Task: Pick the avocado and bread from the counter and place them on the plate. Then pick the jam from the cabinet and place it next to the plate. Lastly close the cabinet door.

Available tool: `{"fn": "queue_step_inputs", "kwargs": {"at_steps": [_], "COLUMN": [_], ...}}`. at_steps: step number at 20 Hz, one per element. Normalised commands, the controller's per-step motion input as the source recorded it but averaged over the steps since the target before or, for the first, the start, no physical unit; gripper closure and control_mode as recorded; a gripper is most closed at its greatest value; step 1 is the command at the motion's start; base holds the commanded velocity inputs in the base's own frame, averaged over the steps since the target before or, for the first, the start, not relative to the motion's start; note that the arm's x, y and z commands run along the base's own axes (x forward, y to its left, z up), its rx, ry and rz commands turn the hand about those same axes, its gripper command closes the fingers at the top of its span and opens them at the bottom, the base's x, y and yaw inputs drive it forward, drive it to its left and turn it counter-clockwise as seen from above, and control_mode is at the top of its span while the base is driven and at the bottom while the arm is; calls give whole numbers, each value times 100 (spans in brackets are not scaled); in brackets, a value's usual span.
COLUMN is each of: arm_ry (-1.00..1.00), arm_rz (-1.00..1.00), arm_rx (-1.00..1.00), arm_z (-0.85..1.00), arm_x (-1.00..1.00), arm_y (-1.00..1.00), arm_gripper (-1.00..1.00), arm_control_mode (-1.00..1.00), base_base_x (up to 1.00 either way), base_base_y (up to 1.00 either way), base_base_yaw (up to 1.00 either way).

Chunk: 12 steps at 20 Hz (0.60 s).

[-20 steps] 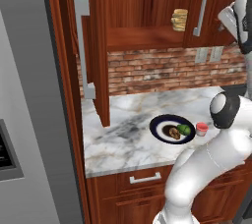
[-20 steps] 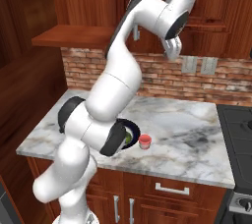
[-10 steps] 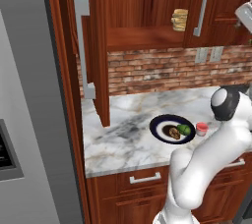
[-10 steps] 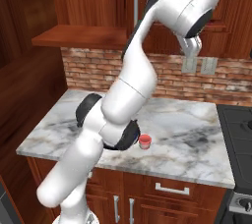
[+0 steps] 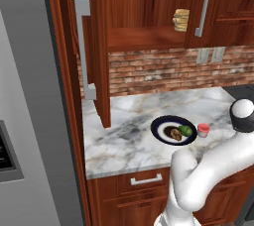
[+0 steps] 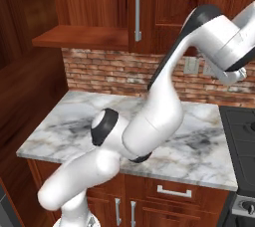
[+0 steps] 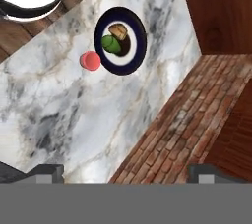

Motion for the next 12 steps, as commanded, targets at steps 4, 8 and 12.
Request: {"fn": "queue_step_inputs", "kwargs": {"at_steps": [4, 8, 12], "arm_ry": [-47, -41, -39], "arm_rz": [0, 1, 3], "arm_rx": [-39, -43, -45], "arm_z": [-100, -100, -100], "arm_x": [-100, -100, -100], "arm_y": [90, 100, 100], "arm_gripper": [-100, -100, -100], "arm_control_mode": [-100, -100, -100], "base_base_x": [0, 0, 0], "base_base_y": [0, 0, 0], "base_base_yaw": [0, 0, 0]}}
